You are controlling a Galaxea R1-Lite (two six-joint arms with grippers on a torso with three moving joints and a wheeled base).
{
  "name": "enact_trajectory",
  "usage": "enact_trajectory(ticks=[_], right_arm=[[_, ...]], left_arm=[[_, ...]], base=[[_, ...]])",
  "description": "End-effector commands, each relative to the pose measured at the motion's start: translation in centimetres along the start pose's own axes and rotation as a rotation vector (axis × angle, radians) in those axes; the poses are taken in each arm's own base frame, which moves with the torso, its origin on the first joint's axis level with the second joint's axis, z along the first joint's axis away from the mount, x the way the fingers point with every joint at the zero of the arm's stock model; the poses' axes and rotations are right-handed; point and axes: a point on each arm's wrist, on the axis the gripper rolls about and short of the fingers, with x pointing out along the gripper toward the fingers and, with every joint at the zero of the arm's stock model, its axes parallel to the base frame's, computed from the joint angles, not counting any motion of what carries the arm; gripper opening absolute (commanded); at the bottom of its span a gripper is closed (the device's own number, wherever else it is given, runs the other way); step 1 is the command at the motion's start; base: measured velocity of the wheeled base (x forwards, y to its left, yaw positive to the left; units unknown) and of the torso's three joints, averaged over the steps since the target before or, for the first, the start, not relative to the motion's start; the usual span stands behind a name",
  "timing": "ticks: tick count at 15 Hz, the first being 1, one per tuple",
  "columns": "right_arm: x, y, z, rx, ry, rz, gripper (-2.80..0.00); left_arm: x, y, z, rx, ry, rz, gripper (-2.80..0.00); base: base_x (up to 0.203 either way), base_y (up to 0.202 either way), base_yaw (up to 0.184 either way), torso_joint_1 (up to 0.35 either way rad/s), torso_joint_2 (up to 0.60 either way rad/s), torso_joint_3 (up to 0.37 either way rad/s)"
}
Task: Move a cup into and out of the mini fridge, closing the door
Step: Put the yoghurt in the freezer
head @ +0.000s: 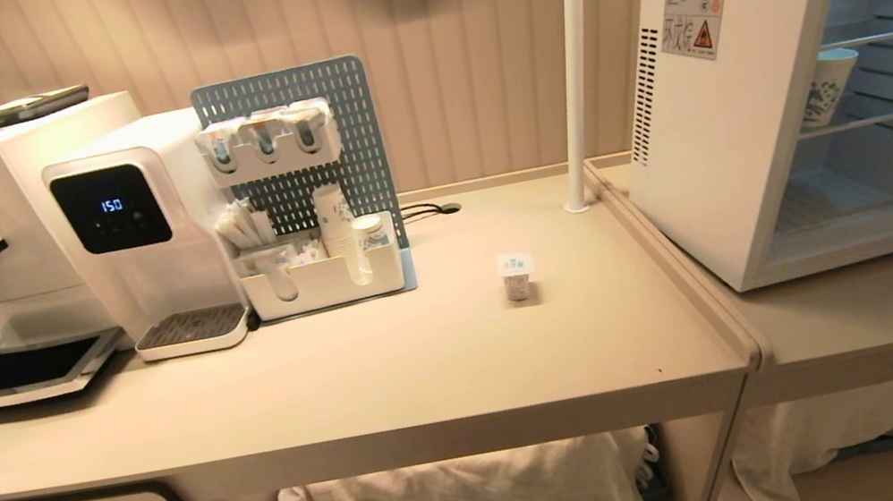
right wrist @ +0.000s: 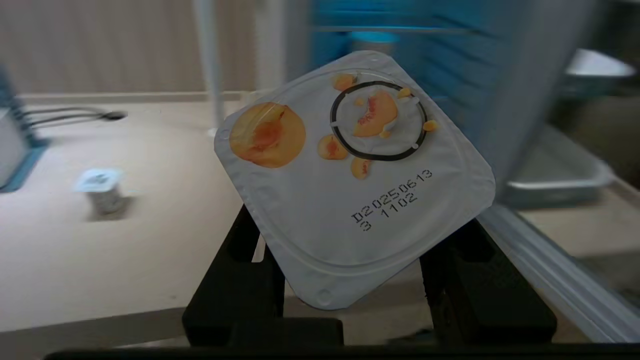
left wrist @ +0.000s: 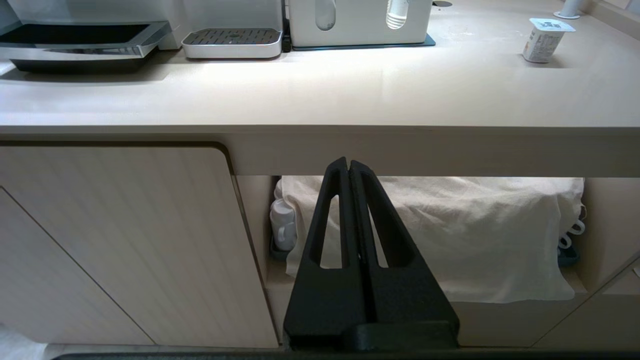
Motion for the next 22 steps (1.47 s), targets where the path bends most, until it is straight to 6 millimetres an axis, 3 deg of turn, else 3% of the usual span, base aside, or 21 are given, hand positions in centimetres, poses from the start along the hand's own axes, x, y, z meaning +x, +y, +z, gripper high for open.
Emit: enact_trajectory(ticks=[1, 3, 6, 8, 11, 13, 15, 22], right_arm=[[-9.3, -3.3, -1.5, 0.053, -0.137, -0.160, -2.80], [-12.9, -3.6, -4.0, 0.053, -0.134, -0.116, -2.80], [-15.6, -3.2, -6.8, 0.175, -0.180, 0.113, -2.80], [-13.7, -2.4, -8.9, 0.274, -0.165, 0.137, -2.80], [-10.5, -0.7, -14.6, 0.208, -0.108, 0.151, -2.80], [-10.1, -0.3, -16.7, 0.132, 0.002, 0.199, -2.80], [-10.3, -0.1, -17.3, 0.094, 0.095, 0.256, -2.80], [-10.2, -0.1, -17.1, 0.098, 0.058, 0.257, -2.80]], left_arm=[[0.0, 0.0, 0.0, -0.001, 0.001, 0.001, -2.80], [0.0, 0.0, 0.0, 0.000, 0.001, 0.001, -2.80], [0.0, 0.0, 0.0, -0.003, 0.001, 0.001, -2.80], [0.0, 0.0, 0.0, -0.003, 0.001, 0.001, -2.80], [0.0, 0.0, 0.0, -0.003, 0.001, 0.001, -2.80], [0.0, 0.0, 0.0, -0.003, 0.001, 0.001, -2.80], [0.0, 0.0, 0.0, -0.003, 0.001, 0.001, -2.80], [0.0, 0.0, 0.0, 0.003, 0.000, -0.001, -2.80]], base=[[0.000, 0.000, 0.000, 0.000, 0.00, 0.000], [0.000, 0.000, 0.000, 0.000, 0.00, 0.000], [0.000, 0.000, 0.000, 0.000, 0.00, 0.000], [0.000, 0.000, 0.000, 0.000, 0.00, 0.000], [0.000, 0.000, 0.000, 0.000, 0.00, 0.000], [0.000, 0.000, 0.000, 0.000, 0.00, 0.000], [0.000, 0.000, 0.000, 0.000, 0.00, 0.000], [0.001, -0.053, 0.002, 0.000, 0.00, 0.000]])
